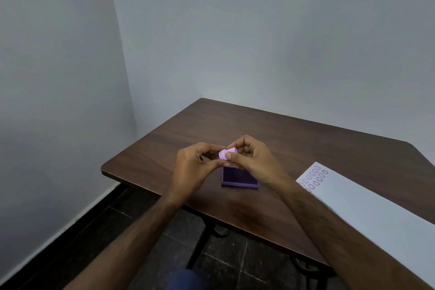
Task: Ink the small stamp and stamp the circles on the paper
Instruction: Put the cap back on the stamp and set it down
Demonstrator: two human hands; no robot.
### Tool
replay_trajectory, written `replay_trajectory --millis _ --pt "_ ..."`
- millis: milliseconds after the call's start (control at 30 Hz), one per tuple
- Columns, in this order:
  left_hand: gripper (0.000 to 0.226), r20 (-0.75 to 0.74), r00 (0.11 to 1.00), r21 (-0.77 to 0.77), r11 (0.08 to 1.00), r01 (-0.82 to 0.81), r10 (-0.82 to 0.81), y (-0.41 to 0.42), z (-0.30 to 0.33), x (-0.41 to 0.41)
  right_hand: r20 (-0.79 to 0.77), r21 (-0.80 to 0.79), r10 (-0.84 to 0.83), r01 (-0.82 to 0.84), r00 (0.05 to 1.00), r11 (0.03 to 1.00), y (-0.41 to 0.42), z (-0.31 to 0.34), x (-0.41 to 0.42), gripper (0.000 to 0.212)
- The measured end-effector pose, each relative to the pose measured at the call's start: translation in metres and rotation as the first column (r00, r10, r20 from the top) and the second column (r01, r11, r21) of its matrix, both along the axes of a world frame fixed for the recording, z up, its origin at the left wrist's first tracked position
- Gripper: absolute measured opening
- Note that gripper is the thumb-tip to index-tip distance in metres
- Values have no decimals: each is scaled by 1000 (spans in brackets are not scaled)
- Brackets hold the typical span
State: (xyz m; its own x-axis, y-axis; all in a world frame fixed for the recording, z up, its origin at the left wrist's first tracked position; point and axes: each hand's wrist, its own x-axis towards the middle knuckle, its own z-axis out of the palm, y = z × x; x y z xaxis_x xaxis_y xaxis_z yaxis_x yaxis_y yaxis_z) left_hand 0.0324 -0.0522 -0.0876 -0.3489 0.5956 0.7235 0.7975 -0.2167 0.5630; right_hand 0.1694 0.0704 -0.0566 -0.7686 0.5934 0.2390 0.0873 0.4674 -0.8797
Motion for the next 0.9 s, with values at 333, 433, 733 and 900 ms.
replay_trajectory --millis 333,433,733,900 --pt "25 227 971 -149 988 -44 78 10 3 -28 86 126 -36 24 996 992 4 3 -40 28" --pt "25 404 910 -268 963 17 96 15 4 -53 110 8 -3 2 994 1000 16 11 -47 40" --pt "24 273 922 -583 810 -68 274 25 -14 -97 160 -109 -97 115 982 987 64 4 -25 27" --pt "40 44 937 -641 729 -240 347 32 -26 -99 245 -75 -116 138 963 988 77 -9 -18 21"
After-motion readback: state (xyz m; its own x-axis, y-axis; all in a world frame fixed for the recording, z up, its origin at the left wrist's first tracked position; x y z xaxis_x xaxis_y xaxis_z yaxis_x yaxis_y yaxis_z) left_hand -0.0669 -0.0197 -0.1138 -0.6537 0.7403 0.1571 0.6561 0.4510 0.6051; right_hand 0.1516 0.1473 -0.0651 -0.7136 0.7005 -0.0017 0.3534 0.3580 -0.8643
